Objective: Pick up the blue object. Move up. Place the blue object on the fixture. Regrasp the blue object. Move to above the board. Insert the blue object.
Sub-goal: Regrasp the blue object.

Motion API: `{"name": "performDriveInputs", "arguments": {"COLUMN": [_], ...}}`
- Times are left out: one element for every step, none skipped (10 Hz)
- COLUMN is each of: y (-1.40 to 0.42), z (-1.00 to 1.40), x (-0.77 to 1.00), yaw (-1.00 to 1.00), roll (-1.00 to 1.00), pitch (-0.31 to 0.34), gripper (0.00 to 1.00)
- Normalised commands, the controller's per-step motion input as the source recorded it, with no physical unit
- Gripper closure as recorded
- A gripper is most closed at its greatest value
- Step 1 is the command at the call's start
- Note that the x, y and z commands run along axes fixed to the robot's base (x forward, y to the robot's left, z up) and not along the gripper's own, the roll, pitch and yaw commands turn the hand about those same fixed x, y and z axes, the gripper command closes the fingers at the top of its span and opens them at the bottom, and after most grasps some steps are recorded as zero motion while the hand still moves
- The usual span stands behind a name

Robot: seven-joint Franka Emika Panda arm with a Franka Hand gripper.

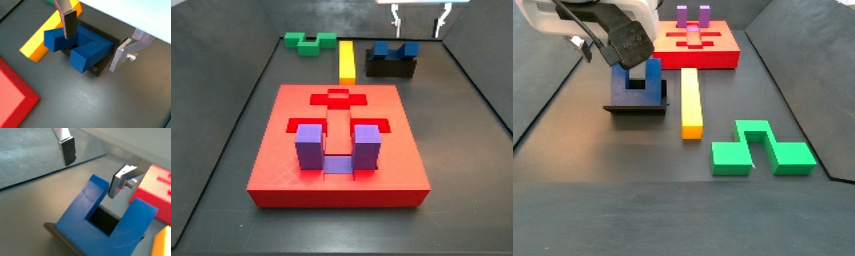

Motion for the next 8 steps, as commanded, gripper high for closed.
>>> {"name": "performDriveInputs", "arguments": {"y": [-0.03,-0.02,-0.01,-0.03,-0.02,-0.03,-0.03,-0.05], "z": [-0.09,-0.11,-0.10,-0.04,-0.07,-0.03,-0.02,-0.05], "x": [0.00,0.00,0.00,0.00,0.00,0.00,0.00,-0.05], "yaw": [0.00,0.00,0.00,0.00,0.00,0.00,0.00,0.00], "roll": [1.00,1.00,1.00,0.91,0.74,0.70,0.66,0.71], "pitch": [-0.103,-0.097,-0.089,-0.100,-0.174,-0.171,-0.191,-0.200], "gripper": [0.00,0.00,0.00,0.00,0.00,0.00,0.00,0.00]}}
